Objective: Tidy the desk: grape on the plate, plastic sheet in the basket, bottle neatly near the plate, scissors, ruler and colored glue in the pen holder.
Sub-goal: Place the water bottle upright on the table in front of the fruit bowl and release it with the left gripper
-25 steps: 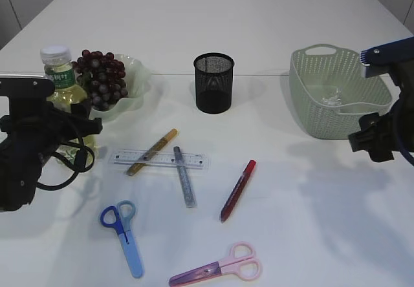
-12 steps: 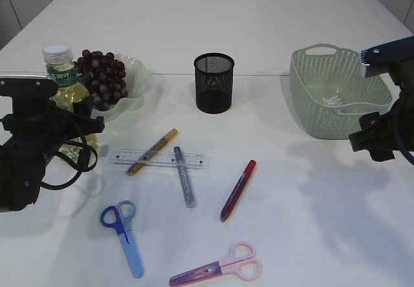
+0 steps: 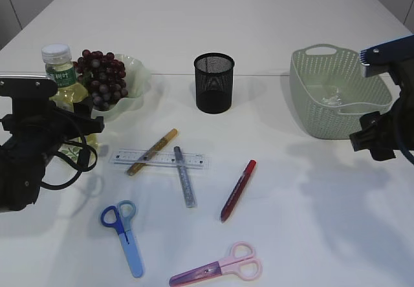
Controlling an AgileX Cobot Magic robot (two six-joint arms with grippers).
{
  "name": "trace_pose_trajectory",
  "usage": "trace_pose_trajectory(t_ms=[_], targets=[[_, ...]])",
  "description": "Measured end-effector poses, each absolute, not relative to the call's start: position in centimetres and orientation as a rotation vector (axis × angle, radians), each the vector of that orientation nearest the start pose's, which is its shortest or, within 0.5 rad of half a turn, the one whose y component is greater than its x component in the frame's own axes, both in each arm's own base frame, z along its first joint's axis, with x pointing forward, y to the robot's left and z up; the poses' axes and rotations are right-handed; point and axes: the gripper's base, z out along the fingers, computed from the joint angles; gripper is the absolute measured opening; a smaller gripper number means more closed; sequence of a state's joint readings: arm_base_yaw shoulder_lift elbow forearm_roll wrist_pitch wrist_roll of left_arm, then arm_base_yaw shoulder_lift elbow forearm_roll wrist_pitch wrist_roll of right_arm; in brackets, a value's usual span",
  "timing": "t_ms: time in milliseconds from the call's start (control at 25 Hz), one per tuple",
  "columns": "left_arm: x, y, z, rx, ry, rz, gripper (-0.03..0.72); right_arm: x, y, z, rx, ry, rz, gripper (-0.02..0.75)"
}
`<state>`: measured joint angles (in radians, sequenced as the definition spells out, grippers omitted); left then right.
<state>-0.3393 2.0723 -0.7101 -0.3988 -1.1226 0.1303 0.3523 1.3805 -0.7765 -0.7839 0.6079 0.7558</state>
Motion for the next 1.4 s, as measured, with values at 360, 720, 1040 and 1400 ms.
trace_pose_trajectory(t_ms=[360, 720, 1040, 1400], targets=[[33.82, -8.37, 10.26, -0.032, 1.746, 0.039, 0.48, 25.68, 5.52, 23.4, -0.19, 2.453, -0.349, 0.584], [33.83, -8.55, 10.29, -0.009, 1.744, 0.029, 0.502, 25.69, 5.51, 23.4, -0.189, 2.452, -0.35, 0.584], [33.84, -8.66, 10.3, 0.012, 1.743, 0.03, 0.578, 25.69, 5.51, 23.4, -0.189, 2.452, -0.35, 0.584], [33.85, -8.64, 10.49, 0.041, 1.735, 0.057, 0.582, 25.69, 5.51, 23.4, -0.189, 2.452, -0.35, 0.58]])
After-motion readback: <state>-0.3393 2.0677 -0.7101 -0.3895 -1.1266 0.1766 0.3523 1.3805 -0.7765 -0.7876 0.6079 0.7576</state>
